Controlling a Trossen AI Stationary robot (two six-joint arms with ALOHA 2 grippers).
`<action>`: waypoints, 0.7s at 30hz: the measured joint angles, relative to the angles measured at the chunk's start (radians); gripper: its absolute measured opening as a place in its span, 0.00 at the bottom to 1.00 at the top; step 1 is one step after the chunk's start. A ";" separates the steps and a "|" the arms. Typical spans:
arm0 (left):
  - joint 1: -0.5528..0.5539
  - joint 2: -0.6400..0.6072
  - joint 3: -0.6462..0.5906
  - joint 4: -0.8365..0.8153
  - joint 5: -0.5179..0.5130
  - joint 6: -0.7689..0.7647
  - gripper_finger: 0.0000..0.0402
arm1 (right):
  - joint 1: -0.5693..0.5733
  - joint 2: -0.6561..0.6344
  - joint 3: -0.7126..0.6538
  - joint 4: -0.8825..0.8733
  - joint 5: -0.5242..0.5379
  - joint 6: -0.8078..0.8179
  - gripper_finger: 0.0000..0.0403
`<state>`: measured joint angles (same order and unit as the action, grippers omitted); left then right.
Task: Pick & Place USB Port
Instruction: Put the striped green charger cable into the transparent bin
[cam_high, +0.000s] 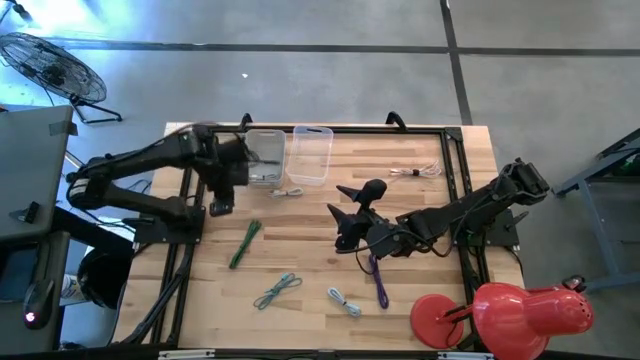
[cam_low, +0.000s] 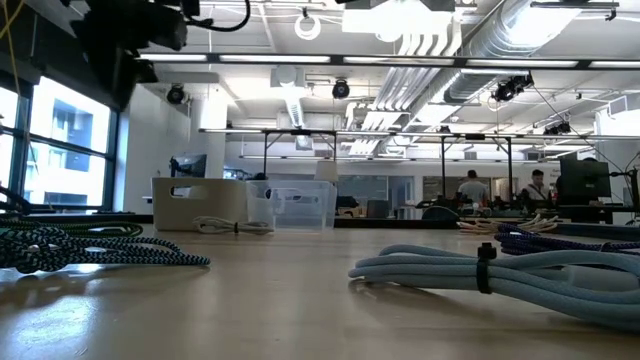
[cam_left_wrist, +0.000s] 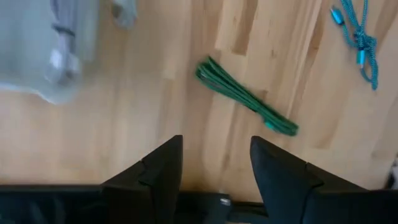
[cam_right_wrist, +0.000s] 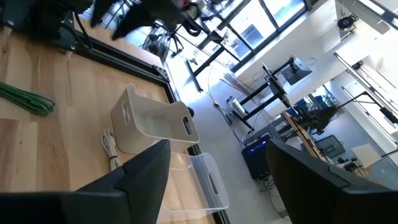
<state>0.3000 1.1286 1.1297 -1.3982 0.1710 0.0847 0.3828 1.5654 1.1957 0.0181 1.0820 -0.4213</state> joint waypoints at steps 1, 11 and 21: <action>-0.037 0.000 -0.008 0.002 -0.009 -0.061 0.46 | 0.000 0.000 0.000 -0.001 -0.001 0.000 0.64; -0.391 0.003 -0.143 0.107 -0.081 -0.559 0.46 | -0.001 0.000 0.000 -0.024 -0.068 -0.005 0.64; -0.562 0.075 -0.306 0.393 -0.116 -0.894 0.46 | -0.001 0.000 0.000 -0.062 -0.092 -0.006 0.64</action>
<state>-0.2625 1.2035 0.8235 -1.0053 0.0547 -0.8091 0.3817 1.5654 1.1957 -0.0438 0.9905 -0.4271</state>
